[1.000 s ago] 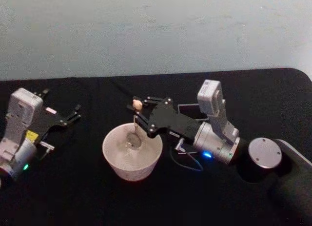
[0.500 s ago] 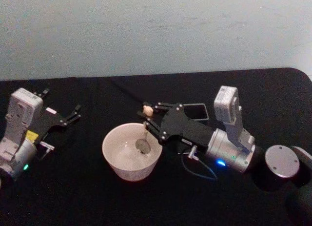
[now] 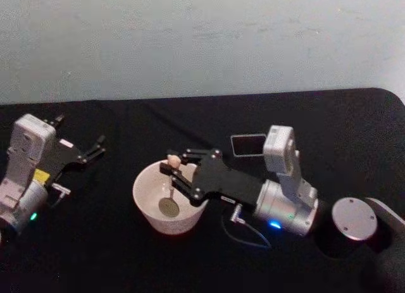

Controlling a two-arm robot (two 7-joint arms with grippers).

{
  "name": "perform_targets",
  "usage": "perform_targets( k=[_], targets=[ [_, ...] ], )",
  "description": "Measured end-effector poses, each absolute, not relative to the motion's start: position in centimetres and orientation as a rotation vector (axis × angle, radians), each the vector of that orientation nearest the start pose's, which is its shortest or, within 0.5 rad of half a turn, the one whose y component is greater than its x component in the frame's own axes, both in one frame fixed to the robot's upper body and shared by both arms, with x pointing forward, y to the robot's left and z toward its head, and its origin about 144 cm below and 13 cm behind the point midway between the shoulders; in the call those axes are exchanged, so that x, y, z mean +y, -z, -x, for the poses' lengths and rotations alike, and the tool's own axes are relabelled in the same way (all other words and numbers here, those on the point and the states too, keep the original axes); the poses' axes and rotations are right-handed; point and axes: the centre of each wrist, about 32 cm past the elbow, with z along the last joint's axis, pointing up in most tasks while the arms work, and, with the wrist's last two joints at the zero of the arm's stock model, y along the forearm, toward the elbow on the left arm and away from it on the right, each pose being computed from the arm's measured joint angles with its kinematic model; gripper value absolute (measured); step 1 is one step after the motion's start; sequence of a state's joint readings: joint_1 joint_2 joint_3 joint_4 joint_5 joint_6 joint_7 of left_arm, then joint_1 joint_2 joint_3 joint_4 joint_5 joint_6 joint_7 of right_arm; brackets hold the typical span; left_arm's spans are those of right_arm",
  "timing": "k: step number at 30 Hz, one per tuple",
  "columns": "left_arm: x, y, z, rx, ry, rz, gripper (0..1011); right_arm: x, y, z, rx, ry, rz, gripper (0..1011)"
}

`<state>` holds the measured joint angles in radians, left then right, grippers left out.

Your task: Pick up the stirring spoon with one hand, stir inside the cup, then place it back in its original position.

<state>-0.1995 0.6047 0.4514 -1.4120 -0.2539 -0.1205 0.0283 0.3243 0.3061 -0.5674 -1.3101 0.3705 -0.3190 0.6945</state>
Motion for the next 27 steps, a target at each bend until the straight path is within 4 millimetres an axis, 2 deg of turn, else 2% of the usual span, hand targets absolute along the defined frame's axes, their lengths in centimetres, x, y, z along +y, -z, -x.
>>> perform_targets(
  k=[9,14,27],
  targets=[
    [31.0,-114.0,-48.9,-0.285,-1.248,-0.305,1001,-17.0,-113.8,-53.6,-0.212,0.481,-0.067,213],
    [31.0,-114.0,-48.9,-0.285,-1.248,-0.304,1001,-17.3,-113.9,-54.4,-0.223,0.518,-0.065,214],
    [31.0,-114.0,-48.9,-0.285,-1.248,-0.304,1001,-18.4,-113.9,-54.1,-0.227,0.542,-0.056,214]
  ],
)
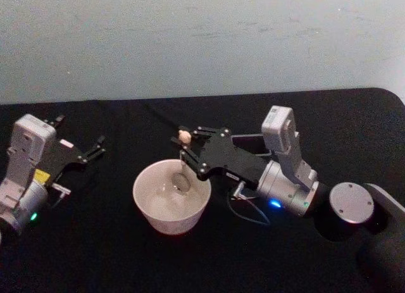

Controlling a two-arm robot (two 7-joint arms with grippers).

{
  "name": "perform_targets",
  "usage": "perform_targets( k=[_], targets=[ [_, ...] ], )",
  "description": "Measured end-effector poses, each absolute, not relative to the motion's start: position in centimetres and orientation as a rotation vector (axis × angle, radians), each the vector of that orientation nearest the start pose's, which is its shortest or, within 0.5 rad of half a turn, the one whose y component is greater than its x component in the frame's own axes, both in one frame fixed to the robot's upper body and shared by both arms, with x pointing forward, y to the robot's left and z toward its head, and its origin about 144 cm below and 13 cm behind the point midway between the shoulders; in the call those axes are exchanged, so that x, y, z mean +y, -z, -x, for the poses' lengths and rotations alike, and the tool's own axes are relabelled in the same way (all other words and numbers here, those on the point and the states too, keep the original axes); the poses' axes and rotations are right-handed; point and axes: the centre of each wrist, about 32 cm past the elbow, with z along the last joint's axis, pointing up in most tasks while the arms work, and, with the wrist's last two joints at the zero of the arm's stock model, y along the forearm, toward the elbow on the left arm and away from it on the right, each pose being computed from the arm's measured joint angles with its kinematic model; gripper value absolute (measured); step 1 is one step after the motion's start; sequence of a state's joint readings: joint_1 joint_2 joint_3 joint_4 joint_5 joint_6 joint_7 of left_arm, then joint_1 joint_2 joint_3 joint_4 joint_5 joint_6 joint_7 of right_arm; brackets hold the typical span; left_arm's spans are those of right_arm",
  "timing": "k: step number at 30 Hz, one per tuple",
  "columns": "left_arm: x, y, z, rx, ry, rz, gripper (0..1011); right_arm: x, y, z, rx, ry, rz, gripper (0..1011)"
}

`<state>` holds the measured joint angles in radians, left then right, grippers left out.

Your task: Pick up the stirring spoon with one hand, stir inside the cup, then place it back in its original position.

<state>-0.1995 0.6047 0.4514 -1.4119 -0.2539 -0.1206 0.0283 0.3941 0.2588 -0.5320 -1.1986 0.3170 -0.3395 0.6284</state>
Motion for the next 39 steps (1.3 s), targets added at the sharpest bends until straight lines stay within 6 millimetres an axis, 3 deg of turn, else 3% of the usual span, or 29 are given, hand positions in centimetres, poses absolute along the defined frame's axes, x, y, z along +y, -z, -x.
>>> perform_targets(
  k=[17,26,33,39],
  targets=[
    [31.0,-114.0,-48.9,-0.285,-1.248,-0.304,1001,-20.2,-113.9,-51.5,-0.221,0.493,-0.050,214],
    [31.0,-114.0,-48.9,-0.285,-1.248,-0.304,1001,-19.1,-113.9,-50.4,-0.194,0.428,-0.065,214],
    [31.0,-114.0,-48.9,-0.285,-1.248,-0.304,1001,-17.9,-113.8,-50.9,-0.186,0.427,-0.074,214],
    [31.0,-114.0,-48.9,-0.285,-1.248,-0.304,1001,-17.0,-113.9,-52.3,-0.189,0.472,-0.079,213]
  ],
)
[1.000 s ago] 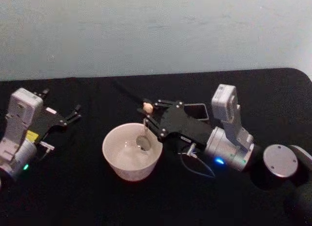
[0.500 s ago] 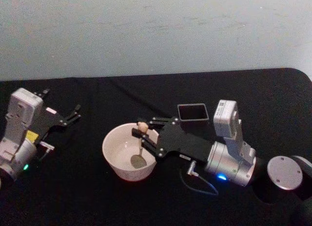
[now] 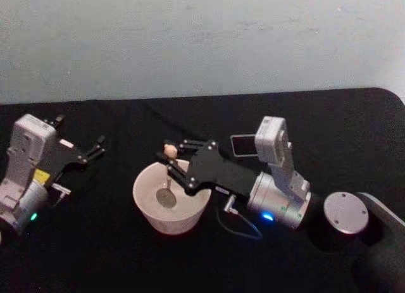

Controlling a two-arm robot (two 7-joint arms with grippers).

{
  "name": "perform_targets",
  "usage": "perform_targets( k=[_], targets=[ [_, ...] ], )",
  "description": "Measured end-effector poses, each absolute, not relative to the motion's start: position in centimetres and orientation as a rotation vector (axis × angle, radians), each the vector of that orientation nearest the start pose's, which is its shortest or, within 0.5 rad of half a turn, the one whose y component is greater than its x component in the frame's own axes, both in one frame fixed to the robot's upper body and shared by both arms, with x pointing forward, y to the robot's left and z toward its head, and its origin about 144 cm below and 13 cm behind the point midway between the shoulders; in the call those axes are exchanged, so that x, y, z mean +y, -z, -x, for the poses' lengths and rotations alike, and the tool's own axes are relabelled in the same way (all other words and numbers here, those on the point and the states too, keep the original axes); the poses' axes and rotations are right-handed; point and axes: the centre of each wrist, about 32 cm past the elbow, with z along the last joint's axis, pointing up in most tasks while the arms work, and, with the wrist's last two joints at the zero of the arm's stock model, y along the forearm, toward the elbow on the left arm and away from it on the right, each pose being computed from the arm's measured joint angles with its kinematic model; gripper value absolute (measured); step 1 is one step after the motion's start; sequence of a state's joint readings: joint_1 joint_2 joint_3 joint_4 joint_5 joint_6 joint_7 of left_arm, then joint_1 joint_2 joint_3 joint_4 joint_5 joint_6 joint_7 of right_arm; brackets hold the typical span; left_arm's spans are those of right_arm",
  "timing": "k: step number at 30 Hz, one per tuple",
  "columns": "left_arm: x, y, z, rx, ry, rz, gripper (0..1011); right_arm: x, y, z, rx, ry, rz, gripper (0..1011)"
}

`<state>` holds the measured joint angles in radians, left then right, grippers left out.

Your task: Pick up the stirring spoon with one hand, stir inside the cup, then place it back in its original position.

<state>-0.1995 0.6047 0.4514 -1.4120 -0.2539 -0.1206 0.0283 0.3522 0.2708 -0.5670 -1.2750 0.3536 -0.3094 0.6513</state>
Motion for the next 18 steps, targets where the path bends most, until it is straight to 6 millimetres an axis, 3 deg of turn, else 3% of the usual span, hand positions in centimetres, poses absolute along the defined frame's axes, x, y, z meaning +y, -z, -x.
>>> perform_targets(
  k=[18],
  targets=[
    [31.0,-114.0,-48.9,-0.285,-1.248,-0.304,1001,-18.3,-114.0,-53.8,-0.204,0.565,-0.065,214]
  ],
)
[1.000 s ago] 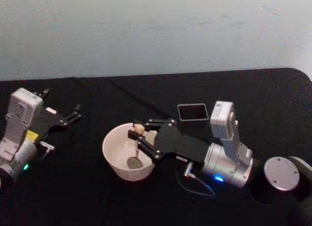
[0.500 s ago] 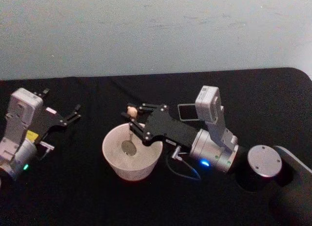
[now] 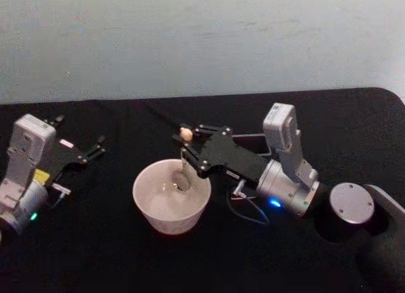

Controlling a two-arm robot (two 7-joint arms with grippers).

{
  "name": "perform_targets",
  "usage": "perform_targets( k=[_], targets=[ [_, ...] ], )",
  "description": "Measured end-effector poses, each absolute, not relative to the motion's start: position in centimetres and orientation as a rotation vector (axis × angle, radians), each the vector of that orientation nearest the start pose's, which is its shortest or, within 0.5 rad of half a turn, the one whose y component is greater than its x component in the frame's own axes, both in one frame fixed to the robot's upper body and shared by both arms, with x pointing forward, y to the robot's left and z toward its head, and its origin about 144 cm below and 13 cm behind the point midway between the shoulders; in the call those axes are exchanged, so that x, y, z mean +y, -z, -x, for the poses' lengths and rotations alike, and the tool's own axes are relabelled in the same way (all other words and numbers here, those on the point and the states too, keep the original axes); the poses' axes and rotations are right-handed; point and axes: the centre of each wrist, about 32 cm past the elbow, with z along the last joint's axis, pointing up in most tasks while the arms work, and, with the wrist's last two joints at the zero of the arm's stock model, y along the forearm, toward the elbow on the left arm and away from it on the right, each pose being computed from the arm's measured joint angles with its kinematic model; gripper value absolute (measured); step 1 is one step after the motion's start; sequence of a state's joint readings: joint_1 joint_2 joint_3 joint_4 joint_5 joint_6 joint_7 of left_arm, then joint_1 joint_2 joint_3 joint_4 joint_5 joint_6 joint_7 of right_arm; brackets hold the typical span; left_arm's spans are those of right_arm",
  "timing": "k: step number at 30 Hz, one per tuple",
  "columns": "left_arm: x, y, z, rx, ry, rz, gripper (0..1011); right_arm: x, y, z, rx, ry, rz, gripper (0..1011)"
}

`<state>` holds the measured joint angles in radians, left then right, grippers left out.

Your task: Pick up the stirring spoon with one hand, stir inside the cup, then place it back in its original position.

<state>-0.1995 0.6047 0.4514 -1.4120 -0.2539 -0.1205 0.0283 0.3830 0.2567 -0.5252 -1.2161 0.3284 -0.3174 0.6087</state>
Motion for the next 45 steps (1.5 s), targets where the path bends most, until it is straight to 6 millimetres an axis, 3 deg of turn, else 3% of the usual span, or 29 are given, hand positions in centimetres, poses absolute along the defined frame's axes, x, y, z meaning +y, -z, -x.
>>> perform_targets(
  k=[14,26,38,45],
  targets=[
    [31.0,-114.0,-48.9,-0.285,-1.248,-0.304,1001,-20.3,-113.9,-51.4,-0.165,0.548,-0.058,213],
    [31.0,-114.0,-48.9,-0.285,-1.248,-0.304,1001,-19.3,-113.6,-49.7,-0.130,0.471,-0.058,214],
    [31.0,-114.0,-48.9,-0.285,-1.248,-0.305,1001,-17.0,-113.5,-51.5,-0.149,0.487,-0.067,213],
    [31.0,-114.0,-48.9,-0.285,-1.248,-0.304,1001,-16.7,-113.5,-52.9,-0.173,0.540,-0.057,213]
  ],
)
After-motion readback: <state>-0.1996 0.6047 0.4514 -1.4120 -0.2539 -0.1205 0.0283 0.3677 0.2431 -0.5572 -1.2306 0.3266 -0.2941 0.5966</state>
